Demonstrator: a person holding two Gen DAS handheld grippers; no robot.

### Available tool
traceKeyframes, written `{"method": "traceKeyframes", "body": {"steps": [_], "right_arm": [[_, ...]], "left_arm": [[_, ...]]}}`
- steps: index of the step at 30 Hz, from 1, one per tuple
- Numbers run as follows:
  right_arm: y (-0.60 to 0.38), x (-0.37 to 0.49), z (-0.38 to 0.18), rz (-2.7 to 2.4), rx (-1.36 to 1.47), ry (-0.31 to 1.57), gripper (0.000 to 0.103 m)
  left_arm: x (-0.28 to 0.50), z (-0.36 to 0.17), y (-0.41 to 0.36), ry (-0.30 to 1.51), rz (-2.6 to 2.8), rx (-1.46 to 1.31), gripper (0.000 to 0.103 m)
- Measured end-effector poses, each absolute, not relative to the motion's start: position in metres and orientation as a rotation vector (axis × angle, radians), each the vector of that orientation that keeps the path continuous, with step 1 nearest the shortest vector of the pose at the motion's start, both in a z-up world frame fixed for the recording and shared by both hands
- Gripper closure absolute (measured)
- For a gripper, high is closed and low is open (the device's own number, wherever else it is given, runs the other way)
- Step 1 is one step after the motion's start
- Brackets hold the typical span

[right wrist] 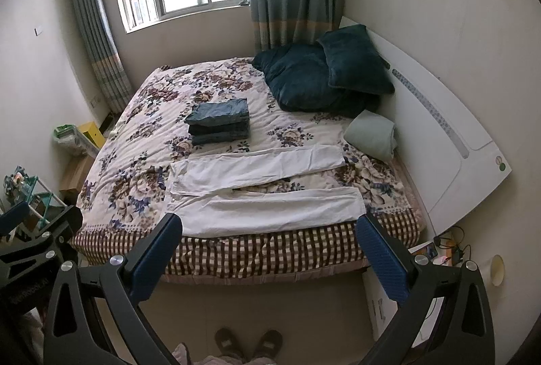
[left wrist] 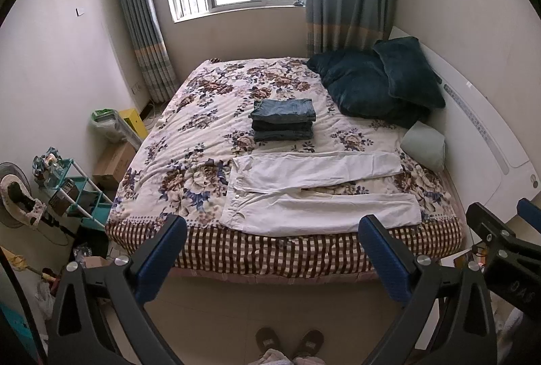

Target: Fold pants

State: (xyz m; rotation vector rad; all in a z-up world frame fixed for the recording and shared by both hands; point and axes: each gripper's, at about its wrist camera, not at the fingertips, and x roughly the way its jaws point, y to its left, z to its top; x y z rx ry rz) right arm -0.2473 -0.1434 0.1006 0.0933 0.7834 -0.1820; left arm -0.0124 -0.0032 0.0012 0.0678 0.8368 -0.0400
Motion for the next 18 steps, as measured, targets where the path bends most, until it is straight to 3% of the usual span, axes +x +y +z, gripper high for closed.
{"method": "traceKeyframes", "body": {"steps": [18], "right_arm": [[-0.147, -0.245, 0.102, -0.178, 0.097, 0.784, 0.0]], "left_arm": [[0.005, -0.003, -0.009, 0.836, -0.043, 0.065, 0.0]]}}
